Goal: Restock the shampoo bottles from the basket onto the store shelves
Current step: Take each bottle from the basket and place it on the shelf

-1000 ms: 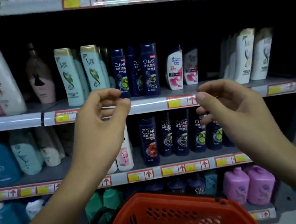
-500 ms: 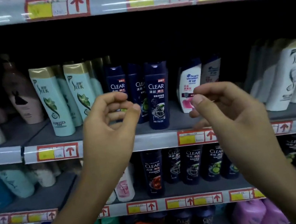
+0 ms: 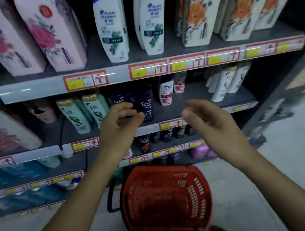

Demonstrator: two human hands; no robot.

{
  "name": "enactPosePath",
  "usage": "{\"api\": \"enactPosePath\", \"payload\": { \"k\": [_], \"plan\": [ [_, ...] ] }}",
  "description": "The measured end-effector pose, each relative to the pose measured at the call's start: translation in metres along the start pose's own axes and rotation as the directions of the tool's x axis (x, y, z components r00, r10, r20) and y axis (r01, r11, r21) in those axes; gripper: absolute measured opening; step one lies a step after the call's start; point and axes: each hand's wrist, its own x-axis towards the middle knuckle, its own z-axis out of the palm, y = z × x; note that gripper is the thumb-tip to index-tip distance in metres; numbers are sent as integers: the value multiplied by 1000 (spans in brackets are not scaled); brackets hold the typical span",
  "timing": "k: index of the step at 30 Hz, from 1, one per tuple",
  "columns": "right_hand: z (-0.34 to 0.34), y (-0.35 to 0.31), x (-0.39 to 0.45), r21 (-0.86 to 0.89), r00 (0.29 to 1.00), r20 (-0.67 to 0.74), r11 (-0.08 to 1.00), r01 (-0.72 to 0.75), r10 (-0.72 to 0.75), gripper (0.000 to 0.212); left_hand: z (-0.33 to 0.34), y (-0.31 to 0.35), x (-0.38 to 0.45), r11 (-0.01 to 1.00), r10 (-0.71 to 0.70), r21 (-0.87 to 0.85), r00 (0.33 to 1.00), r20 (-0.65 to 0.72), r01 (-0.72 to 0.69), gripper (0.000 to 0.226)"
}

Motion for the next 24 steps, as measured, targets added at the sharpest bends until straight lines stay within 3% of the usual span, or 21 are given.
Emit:
{"api": "enactPosePath", "payload": {
  "k": [4,8,13,19,24],
  "plan": [
    [-32,-44,-48,-33,994,-2,993,-110,110,46,-18,50,-34,996,-27,90,990,135,15,36],
    [-64,-60,-84,25,991,-69,993,-116,117,43,-13,86,-65,983,10,176,976,216,-49,45],
    [-101,-48,-110,83,991,-54,990,-114,119,70,6,107,-101,997,13,76,990,137,-23,42],
    [-120,-32,-117,132,982,-78,978,-163,174,56,22,107,-119,999,-42,-32,999,-15,42,38],
    [-94,-32,-91,136,972,-156,979,-153,173,44,19,99,-105,1000,-11,5,999,39,11,39]
  ]
}}
